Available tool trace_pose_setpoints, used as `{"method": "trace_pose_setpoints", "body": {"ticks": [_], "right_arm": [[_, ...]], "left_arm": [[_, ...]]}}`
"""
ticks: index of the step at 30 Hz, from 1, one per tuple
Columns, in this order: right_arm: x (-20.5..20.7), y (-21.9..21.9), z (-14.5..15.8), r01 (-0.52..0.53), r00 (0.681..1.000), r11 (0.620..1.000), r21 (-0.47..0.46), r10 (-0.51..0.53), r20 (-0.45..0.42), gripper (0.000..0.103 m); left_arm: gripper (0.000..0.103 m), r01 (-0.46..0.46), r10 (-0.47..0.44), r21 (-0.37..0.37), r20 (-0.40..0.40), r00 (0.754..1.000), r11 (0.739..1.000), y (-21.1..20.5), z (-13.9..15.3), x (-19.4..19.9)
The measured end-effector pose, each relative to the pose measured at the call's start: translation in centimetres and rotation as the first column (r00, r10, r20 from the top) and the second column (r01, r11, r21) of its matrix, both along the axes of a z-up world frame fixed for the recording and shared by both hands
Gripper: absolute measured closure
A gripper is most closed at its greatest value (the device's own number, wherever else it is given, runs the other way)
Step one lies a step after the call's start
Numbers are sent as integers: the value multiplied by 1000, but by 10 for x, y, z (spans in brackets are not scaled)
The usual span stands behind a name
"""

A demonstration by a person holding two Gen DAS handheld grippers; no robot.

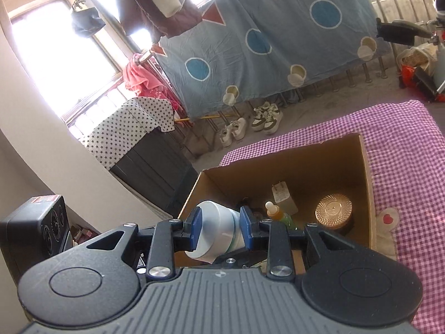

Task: Organize rigid objects
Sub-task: 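Carry the white vitamin bottle into the box and release it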

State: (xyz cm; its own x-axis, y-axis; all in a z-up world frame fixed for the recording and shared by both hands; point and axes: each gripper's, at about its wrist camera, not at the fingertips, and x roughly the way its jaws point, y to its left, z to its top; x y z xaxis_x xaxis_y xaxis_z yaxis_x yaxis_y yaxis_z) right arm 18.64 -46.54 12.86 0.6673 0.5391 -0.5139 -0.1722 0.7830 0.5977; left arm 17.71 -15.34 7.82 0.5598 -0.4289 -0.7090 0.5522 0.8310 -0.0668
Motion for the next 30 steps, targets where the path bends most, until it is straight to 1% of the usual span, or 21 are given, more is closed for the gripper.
{"method": "trace_pose_setpoints", "body": {"ticks": [4,7,11,14,18,19,20,21,23,27,28,29,30], "right_arm": [[20,-12,-38,1,996,1000,9,0,-84,70],[30,-16,-57,0,992,1000,9,1,-124,70],[38,-18,-69,-10,989,1000,2,10,-151,70],[40,-17,-73,-1,989,1000,-24,-2,-149,70],[40,-20,-71,10,991,999,-45,-16,-133,70],[38,-20,-70,14,992,998,-53,-21,-126,70],[37,-22,-68,18,992,998,-61,-25,-120,70],[35,-22,-65,23,993,997,-68,-31,-113,70],[30,-23,-59,37,995,997,-72,-44,-95,70],[14,-27,-38,68,997,995,-73,-71,-40,69],[8,-28,-31,78,997,994,-72,-79,-21,68],[2,-28,-25,88,996,994,-71,-88,-3,60],[-7,-29,-16,104,994,992,-72,-102,26,49]], "left_arm": [[50,10,-7,43,-67,998,999,-10,-26,14],[50,10,-3,64,-113,994,998,-14,-40,21],[50,18,-4,102,-137,991,995,-19,-47,27],[50,16,3,126,-152,988,992,-24,-49,32],[48,30,-12,124,-140,990,992,-26,-48,31],[45,32,-15,120,-138,990,992,-26,-48,30],[39,33,-18,112,-132,991,993,-25,-46,28],[37,32,-19,103,-121,992,994,-25,-44,27],[27,32,-25,84,-92,995,996,-22,-38,21],[19,15,-14,54,-31,999,998,-14,-19,7],[17,9,-8,51,-18,1000,999,-11,-14,2],[14,0,0,38,5,1000,999,-6,-6,-5],[12,-9,8,19,27,1000,1000,2,2,-11]]}}
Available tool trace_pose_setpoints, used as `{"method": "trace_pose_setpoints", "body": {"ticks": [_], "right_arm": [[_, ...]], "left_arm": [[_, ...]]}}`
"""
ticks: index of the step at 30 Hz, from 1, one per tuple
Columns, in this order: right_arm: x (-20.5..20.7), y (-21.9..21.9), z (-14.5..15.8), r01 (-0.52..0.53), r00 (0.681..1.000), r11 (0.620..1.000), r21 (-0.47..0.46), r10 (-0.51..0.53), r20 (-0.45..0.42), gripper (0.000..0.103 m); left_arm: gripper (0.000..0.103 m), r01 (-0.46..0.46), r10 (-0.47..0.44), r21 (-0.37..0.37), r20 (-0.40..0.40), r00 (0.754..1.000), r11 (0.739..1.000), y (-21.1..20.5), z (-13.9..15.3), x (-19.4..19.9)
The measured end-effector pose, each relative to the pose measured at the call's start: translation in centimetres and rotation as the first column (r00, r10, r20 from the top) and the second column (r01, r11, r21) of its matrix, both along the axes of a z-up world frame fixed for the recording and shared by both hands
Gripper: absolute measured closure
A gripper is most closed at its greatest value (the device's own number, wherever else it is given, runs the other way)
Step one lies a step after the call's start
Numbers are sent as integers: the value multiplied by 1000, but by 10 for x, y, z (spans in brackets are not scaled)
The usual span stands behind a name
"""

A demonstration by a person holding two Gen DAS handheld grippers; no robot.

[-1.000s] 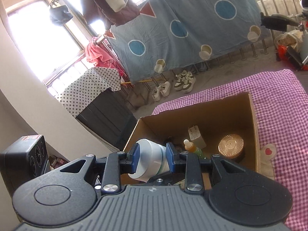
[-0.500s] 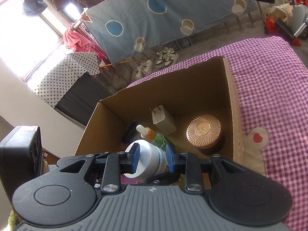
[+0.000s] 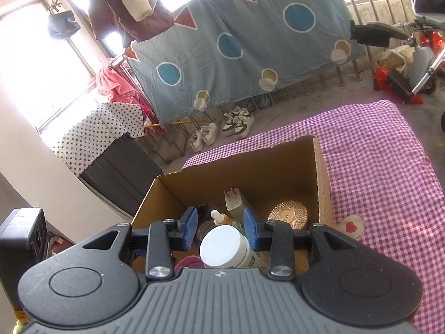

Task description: Organize rigid objects

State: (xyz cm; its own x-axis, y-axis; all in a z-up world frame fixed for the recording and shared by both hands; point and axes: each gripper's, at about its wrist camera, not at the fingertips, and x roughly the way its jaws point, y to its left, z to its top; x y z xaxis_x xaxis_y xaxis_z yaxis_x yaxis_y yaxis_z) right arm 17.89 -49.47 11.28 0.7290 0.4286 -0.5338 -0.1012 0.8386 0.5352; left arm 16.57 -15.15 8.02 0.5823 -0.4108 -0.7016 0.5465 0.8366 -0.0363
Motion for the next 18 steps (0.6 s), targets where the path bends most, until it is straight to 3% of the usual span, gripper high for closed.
{"method": "trace_pose_setpoints", "body": {"ticks": [4,9,13,18], "right_arm": [[-39,0,31,64,992,997,-52,-58,110,38],[-87,4,51,131,974,989,-73,-115,197,0],[-110,18,46,183,967,972,-146,-151,206,0],[-114,41,21,207,977,951,-230,-187,104,0]], "left_arm": [[2,-33,38,-70,76,996,997,29,29,-29],[0,-125,139,-91,160,977,988,64,52,-57],[0,-223,227,-43,185,956,974,80,52,-62],[0,-310,309,-17,164,937,951,85,39,-58]]}}
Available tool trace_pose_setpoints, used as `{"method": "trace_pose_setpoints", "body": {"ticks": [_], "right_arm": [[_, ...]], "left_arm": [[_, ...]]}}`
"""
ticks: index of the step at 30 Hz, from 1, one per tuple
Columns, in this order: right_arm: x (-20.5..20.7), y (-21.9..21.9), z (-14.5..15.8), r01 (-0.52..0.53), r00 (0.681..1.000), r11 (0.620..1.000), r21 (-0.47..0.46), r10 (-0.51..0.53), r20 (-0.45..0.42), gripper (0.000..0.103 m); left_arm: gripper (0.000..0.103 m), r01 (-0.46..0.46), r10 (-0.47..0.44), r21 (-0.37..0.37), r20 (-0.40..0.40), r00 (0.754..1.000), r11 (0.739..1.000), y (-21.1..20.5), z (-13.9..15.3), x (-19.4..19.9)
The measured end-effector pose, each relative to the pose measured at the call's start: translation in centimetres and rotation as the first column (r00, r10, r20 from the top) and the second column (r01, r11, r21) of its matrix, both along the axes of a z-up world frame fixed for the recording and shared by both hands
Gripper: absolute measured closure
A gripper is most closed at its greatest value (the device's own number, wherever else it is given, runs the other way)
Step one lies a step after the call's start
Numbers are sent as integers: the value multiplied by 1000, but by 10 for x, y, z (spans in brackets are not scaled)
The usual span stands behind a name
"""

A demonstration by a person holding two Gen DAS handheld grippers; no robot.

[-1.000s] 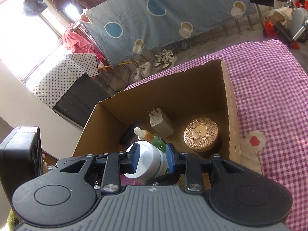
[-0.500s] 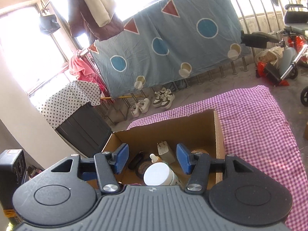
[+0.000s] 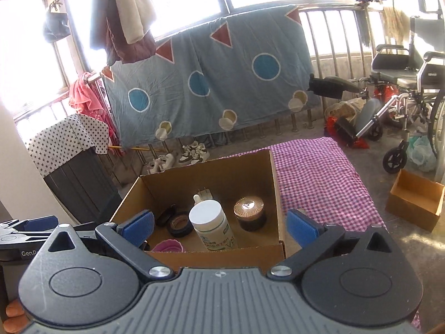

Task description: Organize rigid objects

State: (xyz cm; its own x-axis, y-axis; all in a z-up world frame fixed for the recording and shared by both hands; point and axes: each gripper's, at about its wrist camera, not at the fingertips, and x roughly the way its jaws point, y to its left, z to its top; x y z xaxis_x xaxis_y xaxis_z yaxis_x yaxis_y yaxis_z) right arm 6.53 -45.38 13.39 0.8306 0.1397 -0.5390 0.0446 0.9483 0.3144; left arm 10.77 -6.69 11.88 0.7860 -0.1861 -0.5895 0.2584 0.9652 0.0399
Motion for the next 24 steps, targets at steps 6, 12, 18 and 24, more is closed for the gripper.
{"method": "trace_pose_setpoints", "body": {"ticks": [6,12,18,24], "right_arm": [[7,26,-16,-22,997,998,-63,17,-76,0],[23,44,-26,-53,992,996,-71,44,-122,0],[35,48,-34,-52,988,995,-81,39,-152,0],[41,48,-38,-47,985,996,-82,32,-169,0]], "left_arm": [[0,-24,27,89,-25,999,996,-1,-19,6],[0,-36,41,62,-83,996,997,-2,-27,12],[0,-34,40,52,-120,992,998,-5,-31,18],[1,-48,54,51,-132,990,998,-8,-32,19]]}}
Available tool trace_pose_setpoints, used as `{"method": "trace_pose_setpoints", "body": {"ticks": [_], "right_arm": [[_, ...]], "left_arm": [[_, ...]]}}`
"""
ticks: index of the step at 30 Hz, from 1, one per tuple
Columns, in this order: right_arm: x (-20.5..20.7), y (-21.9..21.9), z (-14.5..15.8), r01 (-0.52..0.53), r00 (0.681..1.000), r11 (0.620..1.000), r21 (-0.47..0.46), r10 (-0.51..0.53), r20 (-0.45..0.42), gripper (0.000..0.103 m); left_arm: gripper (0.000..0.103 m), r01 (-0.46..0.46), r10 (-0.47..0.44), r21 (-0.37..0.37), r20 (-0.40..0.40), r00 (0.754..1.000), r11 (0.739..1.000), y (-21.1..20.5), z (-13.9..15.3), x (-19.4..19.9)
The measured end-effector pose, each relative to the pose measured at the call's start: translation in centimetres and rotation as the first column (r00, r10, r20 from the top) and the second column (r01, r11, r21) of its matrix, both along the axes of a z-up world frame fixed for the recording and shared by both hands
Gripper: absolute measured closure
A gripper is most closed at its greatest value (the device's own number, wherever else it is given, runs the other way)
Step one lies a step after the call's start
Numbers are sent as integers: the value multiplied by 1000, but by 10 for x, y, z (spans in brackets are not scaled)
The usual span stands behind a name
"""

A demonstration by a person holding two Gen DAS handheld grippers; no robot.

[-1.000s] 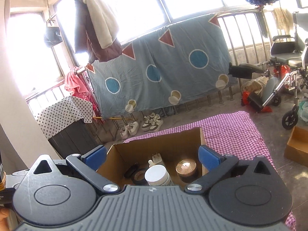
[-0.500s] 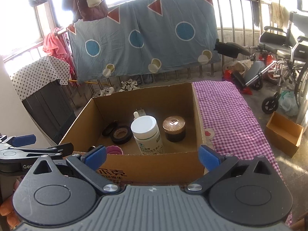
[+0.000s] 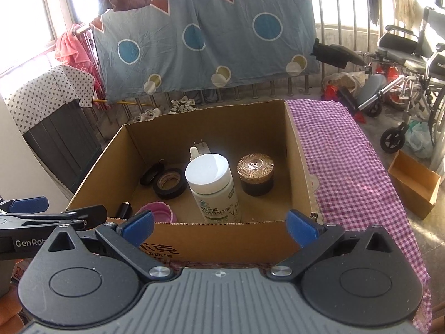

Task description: Organize rigid objects

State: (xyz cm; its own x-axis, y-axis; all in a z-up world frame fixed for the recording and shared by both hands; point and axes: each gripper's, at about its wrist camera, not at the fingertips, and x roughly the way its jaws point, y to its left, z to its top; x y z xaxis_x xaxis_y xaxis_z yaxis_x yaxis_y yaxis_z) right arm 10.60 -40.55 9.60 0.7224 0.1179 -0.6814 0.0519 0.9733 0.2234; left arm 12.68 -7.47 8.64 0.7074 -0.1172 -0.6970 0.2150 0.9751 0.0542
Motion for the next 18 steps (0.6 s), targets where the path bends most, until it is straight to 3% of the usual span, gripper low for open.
{"method": "trace_pose_setpoints", "body": {"ticks": [18], "right_arm": [[-1,1,0,8,1000,1000,-5,-8,-24,0]], "left_arm": [[1,0,1,35,-13,1000,999,-1,0,-4]]}}
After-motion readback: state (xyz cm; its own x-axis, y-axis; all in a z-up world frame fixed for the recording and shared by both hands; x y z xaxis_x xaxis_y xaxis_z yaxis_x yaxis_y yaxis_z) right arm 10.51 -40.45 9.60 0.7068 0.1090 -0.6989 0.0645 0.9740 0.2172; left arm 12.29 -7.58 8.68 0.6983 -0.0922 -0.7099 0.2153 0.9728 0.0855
